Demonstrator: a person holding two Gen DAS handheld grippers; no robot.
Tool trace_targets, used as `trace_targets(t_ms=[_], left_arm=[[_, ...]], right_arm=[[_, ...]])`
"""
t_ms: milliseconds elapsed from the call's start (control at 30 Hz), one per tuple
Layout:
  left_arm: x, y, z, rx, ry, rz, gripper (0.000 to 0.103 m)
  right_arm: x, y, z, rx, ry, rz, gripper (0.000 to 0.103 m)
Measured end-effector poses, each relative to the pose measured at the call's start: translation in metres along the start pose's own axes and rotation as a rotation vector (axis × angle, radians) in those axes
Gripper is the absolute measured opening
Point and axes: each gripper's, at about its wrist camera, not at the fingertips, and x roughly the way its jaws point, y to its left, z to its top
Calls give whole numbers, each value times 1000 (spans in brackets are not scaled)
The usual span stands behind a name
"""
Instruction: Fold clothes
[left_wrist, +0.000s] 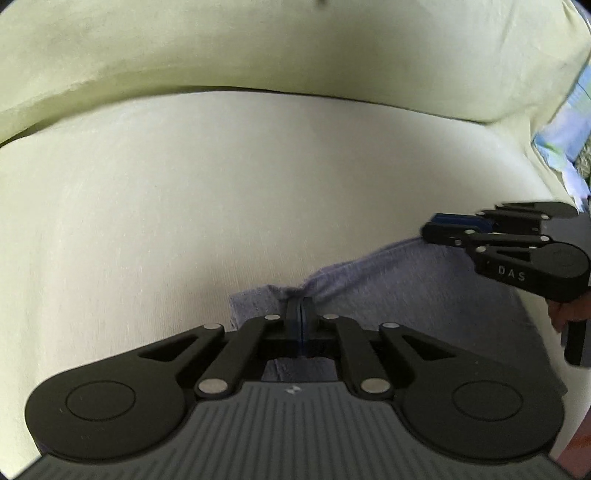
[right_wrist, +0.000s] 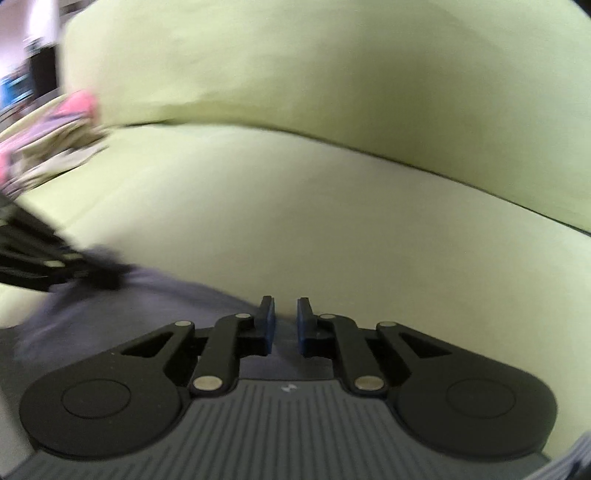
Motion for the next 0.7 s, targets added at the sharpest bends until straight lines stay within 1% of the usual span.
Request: trace_targets(t_ms=[67,133,200,233,267,300,367,400,467,533,567,600,633,667,700], left_arm=[[-5,1,5,-24,-7,-14,3],[-17,1,9,-40,-43,-27,3],[-25,-2,10,-32,-78,-40,4],[-26,-3,9,-26,-78,-58,4],[-27,-4,8,-21,-78,-75,4],[-23,-6,4,-2,-69,-78,4],[-8,-5,-6,33,-50,-31,4],[-2,-1,-9,30,-49,-16,4],[4,10,-14,5,-81,-6,4],[3,14,-16,14,-103,31,4],[1,17,-17,20,-108,43,4],[-1,18,-17,17,-111,50,3],[-9,20,-16,-3,-117,45,3],[-21,19,-15,-24,-124,31,3],[-33,16,-15,-36,-127,17,3]], right_arm=[[-4,-4,0,27,-10,-21,9],[-11,-4,2,34,-21,-19,12],[-31,3,3,29,-65,21,12],[-38,6,3,26,-79,39,12],[-39,11,0,17,-74,63,12],[-39,20,-5,-9,-58,99,11],[-30,34,-15,-73,-35,98,11],[-26,30,-17,-72,-50,69,10],[-19,22,-22,-71,-80,10,10],[-13,14,-25,-64,-106,-46,10],[-15,9,-26,-48,-109,-65,11],[-17,4,-26,-32,-112,-85,14],[-24,-2,-26,-1,-114,-106,14],[-38,-10,-26,58,-115,-128,15],[-48,-16,-25,99,-117,-143,18]])
